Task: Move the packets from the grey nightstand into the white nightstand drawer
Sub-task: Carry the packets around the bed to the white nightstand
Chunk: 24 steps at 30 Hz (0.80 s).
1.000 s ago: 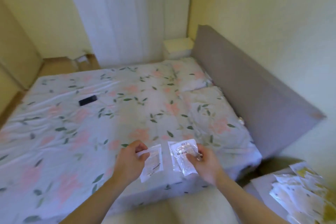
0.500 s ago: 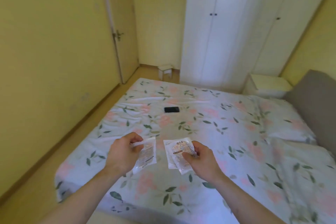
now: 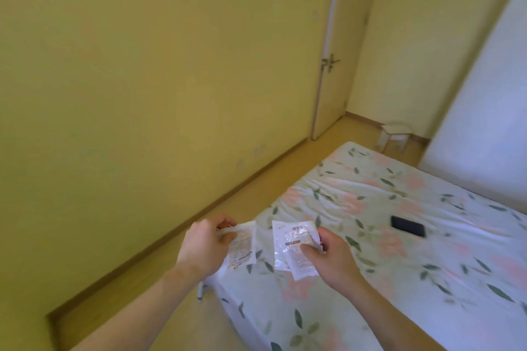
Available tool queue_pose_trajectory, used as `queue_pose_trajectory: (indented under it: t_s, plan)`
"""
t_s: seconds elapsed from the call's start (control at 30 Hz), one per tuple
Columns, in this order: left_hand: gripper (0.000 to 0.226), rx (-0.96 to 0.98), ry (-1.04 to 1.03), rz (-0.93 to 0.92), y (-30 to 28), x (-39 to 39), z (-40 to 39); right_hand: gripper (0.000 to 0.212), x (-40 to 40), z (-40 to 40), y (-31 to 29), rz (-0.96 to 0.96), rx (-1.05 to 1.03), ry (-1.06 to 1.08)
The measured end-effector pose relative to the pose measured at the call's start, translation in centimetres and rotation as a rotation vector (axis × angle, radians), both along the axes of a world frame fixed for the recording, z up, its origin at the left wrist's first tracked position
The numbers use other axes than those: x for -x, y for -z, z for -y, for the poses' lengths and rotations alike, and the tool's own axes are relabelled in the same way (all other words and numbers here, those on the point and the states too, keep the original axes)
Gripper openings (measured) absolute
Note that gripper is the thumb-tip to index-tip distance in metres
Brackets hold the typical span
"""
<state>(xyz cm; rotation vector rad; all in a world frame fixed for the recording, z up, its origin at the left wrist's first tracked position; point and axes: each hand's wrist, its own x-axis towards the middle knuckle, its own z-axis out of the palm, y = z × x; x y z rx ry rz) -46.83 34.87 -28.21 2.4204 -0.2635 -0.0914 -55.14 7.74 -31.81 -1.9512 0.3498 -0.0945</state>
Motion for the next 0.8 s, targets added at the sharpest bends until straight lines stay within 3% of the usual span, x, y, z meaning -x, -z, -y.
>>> queue_pose_trajectory:
  t_s: [0.13, 0.23, 0.37, 0.63, 0.8]
  plan:
    - [0.019, 0.035, -0.205, 0.016, 0.6, -7.5, -9.2, 0.024, -12.5, -8.3, -1.0, 0.002, -0.033, -0.231]
    - [0.020, 0.015, -0.210, 0.005, 0.5, -9.0, -11.1, 0.024, -14.9, -10.5, -2.1, 0.007, -0.047, -0.250]
    - [0.020, 0.060, -0.267, 0.000, 1.2, -16.5, -17.9, 0.017, -23.7, -17.7, -1.4, 0.019, -0.036, -0.271]
    - [0.018, 0.047, -0.177, 0.006, 0.4, -31.4, -27.0, 0.018, -35.2, -27.2, -0.9, 0.043, -0.061, -0.116]
    - [0.017, 0.084, -0.024, 0.029, -1.9, -41.0, -26.1, 0.025, -40.9, -27.0, -3.1, 0.092, -0.059, -0.013]
